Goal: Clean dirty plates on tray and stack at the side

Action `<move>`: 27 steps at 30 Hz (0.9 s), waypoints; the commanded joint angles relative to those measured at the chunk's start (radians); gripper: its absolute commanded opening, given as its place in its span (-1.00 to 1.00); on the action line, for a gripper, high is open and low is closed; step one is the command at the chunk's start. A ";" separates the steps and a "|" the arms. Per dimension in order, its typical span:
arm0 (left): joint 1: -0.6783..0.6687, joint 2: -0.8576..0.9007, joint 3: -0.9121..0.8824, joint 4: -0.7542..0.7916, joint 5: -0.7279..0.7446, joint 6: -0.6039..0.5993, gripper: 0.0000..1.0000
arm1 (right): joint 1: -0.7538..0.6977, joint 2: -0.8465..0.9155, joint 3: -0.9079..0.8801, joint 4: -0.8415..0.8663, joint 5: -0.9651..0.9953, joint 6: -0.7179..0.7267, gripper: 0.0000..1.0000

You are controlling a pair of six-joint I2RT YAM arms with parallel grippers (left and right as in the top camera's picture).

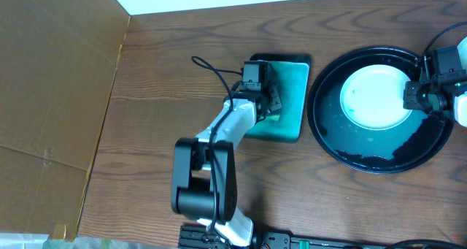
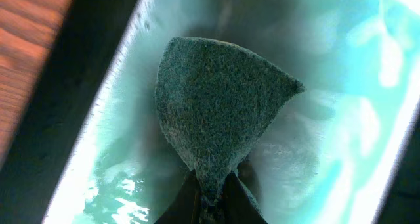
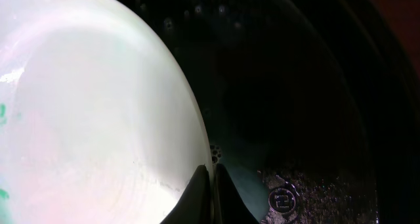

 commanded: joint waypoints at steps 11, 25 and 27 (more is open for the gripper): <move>-0.053 -0.206 0.002 -0.012 0.203 -0.072 -0.85 | 0.050 -0.009 -0.120 0.130 -0.005 0.131 -0.97; -0.355 -0.073 0.002 0.254 0.208 -0.223 -0.86 | 0.133 -0.009 -0.183 0.240 0.021 0.272 -0.97; -0.386 -0.015 0.002 0.307 0.208 -0.263 -0.85 | 0.133 -0.009 -0.183 0.239 0.021 0.272 -0.97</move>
